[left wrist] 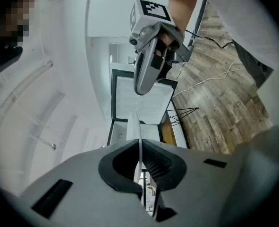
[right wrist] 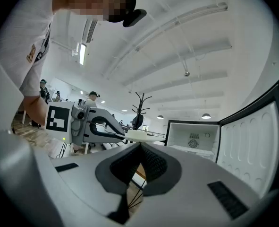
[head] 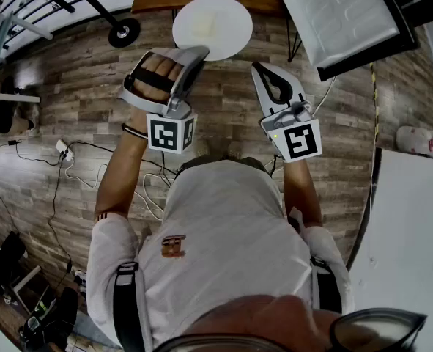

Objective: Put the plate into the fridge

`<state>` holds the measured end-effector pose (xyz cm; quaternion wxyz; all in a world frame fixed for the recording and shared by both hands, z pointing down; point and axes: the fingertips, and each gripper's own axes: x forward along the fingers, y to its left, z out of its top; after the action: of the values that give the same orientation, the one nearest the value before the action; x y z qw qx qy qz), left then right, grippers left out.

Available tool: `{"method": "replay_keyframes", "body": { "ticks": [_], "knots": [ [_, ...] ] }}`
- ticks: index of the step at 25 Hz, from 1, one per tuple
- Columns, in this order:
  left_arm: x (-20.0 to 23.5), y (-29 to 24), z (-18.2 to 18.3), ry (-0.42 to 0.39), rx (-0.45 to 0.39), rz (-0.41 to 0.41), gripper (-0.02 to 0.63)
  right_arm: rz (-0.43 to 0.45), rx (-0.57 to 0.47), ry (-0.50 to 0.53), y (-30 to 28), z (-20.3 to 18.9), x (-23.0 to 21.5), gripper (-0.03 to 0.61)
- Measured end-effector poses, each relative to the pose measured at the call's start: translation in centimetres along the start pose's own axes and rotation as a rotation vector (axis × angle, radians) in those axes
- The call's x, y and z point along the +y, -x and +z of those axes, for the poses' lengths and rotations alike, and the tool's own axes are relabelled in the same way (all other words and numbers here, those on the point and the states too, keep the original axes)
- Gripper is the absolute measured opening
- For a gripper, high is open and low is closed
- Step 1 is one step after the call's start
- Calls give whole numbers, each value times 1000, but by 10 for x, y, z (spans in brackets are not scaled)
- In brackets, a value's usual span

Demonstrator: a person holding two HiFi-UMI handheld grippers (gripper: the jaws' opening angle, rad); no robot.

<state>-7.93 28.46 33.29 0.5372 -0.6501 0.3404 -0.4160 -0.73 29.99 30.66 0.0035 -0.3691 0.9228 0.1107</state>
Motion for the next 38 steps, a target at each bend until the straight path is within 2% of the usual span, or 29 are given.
{"method": "replay_keyframes", "body": {
  "ticks": [19,27,38],
  "knots": [
    [2,2,-36,10,-47,8,28,-58,-3,-8,-26,2,25,32],
    [2,5,-74,8,-77,22,28,-80,10,-3,-54,-3,48,32],
    [7,11,-93,-1,-111,28,28,-113,11,0,-68,1,64,32]
  ]
}}
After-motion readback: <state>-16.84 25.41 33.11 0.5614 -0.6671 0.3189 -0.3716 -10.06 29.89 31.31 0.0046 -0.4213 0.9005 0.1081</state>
